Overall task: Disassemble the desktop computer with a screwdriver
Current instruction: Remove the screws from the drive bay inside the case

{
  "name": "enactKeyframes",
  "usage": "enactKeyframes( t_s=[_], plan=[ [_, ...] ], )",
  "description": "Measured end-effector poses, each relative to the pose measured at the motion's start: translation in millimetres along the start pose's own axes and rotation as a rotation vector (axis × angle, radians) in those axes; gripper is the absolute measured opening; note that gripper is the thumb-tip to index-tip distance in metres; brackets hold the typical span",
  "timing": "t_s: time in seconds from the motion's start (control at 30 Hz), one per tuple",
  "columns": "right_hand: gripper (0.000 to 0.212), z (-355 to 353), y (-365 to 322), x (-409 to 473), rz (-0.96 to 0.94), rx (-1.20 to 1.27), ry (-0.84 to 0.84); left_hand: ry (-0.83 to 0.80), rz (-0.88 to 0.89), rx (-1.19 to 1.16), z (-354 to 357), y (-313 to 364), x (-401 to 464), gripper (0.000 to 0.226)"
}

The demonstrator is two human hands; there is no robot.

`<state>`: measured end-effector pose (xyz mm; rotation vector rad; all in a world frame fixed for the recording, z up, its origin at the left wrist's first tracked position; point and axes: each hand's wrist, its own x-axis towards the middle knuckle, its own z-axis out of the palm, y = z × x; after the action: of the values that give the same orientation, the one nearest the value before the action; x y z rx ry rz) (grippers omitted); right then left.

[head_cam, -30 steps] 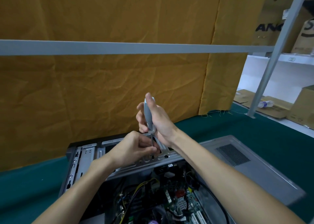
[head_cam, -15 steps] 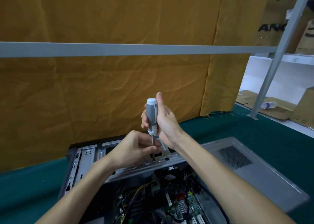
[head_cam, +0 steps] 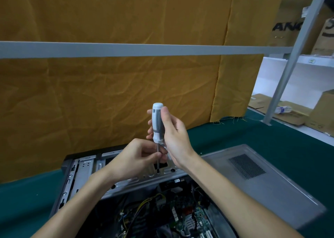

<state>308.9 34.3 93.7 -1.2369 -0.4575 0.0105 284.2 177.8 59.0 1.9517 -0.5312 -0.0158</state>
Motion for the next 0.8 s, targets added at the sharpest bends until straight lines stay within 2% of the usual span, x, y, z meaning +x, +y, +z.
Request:
enactKeyframes(
  t_s=[0.13, 0.23, 0.3, 0.43, 0.53, 0.6, 0.67, 0.77, 0.8],
  plan=[
    [0.060, 2.0, 3.0, -3.0, -0.033, -0.021, 0.034, 0.110, 0.006, 0.073, 0.0, 1.1, 1.6, 0.010],
    [0.043, -1.6, 3.0, -3.4, -0.053, -0.054, 0.085, 0.093, -0.011, 0.051, 0.5, 0.1, 3.1, 0.015],
    [0.036, -3.9, 1.3, -4.4, -0.046, -0.102, 0.066, 0.041, -0.009, 0.030, -0.7, 0.2, 1.7, 0.008],
    [0.049, -2.1, -1.8, -8.3, 0.036, -0.035, -0.022, 0.014, 0.007, 0.012, -1.6, 1.5, -1.8, 0.014],
    [0.057, 1.6, -5.3, -9.7, 0.060, 0.029, -0.025, 0.118, 0.032, 0.097, 1.4, 1.4, 0.5, 0.010],
    [0.062, 4.3, -6.4, -10.9, 0.021, 0.031, 0.002, 0.220, 0.040, 0.146, 4.9, -1.0, 2.3, 0.019],
    [0.067, 4.8, -5.5, -12.4, -0.020, 0.023, 0.031, 0.257, 0.047, 0.162, 7.4, -3.2, 2.5, 0.019],
    [0.061, 2.5, -5.5, -13.7, -0.027, 0.028, 0.019, 0.095, 0.099, 0.197, 9.1, 0.2, -0.8, 0.010],
    [0.058, 2.0, -6.4, -13.2, -0.011, 0.038, 0.024, 0.028, 0.104, 0.199, 8.0, 1.4, -1.5, 0.013]
  ],
)
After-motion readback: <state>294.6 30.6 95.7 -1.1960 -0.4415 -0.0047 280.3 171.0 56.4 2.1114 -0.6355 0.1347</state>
